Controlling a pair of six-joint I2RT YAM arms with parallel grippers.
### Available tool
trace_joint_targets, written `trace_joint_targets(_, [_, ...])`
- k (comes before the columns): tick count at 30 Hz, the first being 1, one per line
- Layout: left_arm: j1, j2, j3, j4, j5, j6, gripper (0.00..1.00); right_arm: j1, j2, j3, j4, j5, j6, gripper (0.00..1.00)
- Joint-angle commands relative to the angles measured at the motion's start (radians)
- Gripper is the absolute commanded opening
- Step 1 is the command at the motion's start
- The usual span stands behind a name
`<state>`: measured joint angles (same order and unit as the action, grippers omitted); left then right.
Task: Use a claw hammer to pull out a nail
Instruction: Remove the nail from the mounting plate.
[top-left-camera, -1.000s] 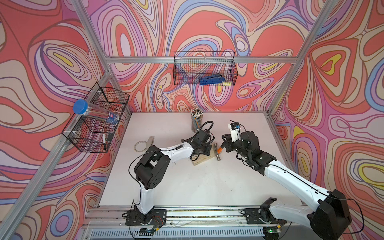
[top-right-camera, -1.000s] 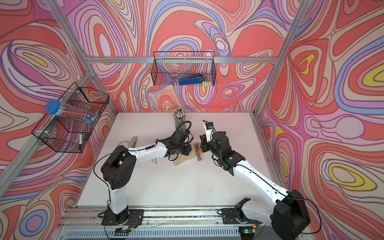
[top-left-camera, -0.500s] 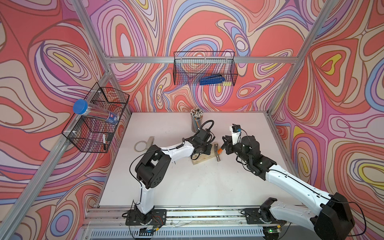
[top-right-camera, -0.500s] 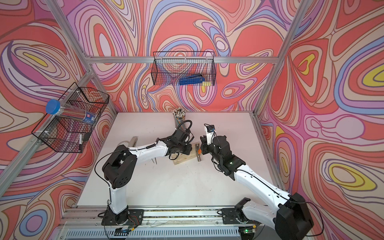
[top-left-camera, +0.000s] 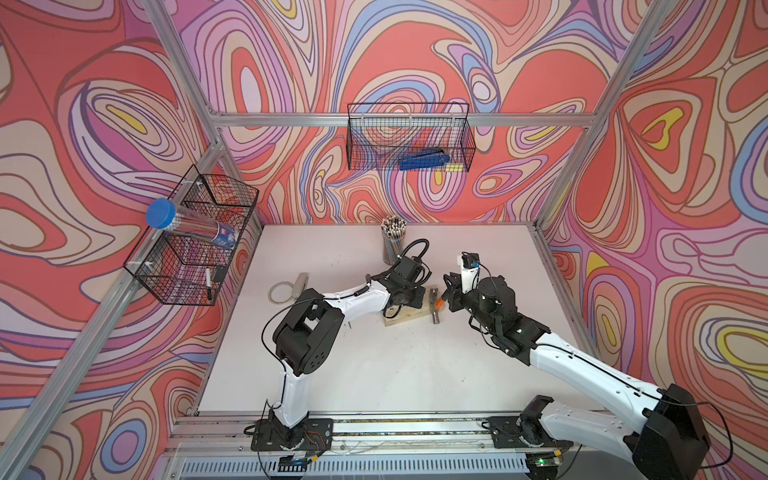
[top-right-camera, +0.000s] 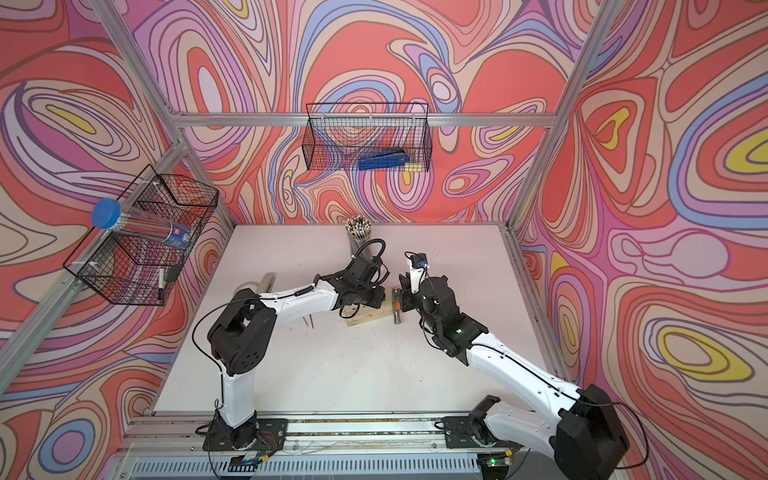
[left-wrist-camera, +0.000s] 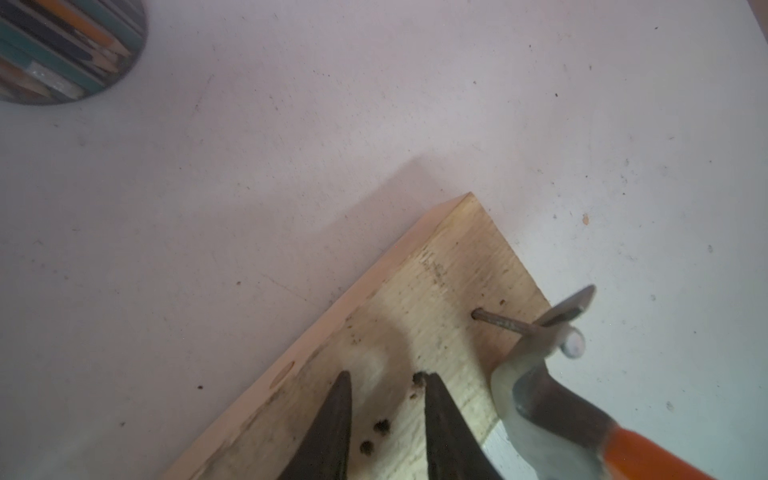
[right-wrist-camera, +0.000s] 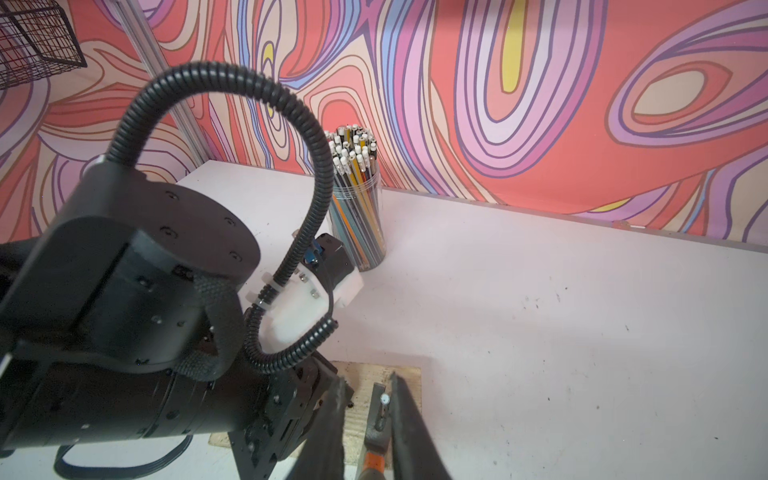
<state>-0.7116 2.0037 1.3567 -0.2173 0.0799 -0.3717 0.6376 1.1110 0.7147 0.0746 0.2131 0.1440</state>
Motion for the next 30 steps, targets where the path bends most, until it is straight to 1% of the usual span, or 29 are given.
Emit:
trace_joint_targets(1, [0.047,0.269,-0.124,-0.378,-0.055,-0.022,0.31,0.063,0.055,-0.082,-0.250,-0.164,0.067,0.00])
trace_joint_targets(4, [0.047,0.270,-0.122,-0.381,-0.060,-0.016,0.31,0.078,0.073,-0.039,-0.277,-0.145,0.042,0.00])
trace_joint_targets(8, [0.047,0.271,-0.123,-0.373,-0.052,-0.016,0.31,0.079,0.133,0.091,-0.384,-0.141,-0.054,0.00])
trace_joint_targets(11, [0.047,0.268,-0.129,-0.364,-0.050,-0.021,0.31,0.079,0.140,0.101,-0.385,-0.122,-0.082,0.00])
trace_joint_targets(13, [0.047,0.268,-0.131,-0.361,-0.048,-0.024,0.31,0.080,0.122,0.075,-0.353,-0.117,-0.078,0.00])
trace_joint_targets(18, [0.047,0.279,-0.130,-0.362,-0.047,-0.017,0.31,0.109,0.075,-0.006,-0.314,-0.060,-0.030,0.00])
trace_joint_targets(20, [0.047,0.291,-0.124,-0.369,-0.047,-0.016,0.31,0.122,0.073,-0.001,-0.327,-0.034,-0.024,0.00])
trace_joint_targets(23, [0.047,0.300,-0.117,-0.375,-0.047,-0.016,0.30,0.131,0.073,-0.001,-0.321,-0.048,0.010,0.00])
trace_joint_targets(25, [0.047,0.303,-0.115,-0.381,-0.057,-0.016,0.30,0.148,0.088,0.000,-0.326,-0.021,0.028,0.00])
trace_joint_targets(30, [0.048,0.317,-0.101,-0.391,-0.071,-0.012,0.30,0.196,0.131,0.000,-0.292,-0.017,0.061,0.00])
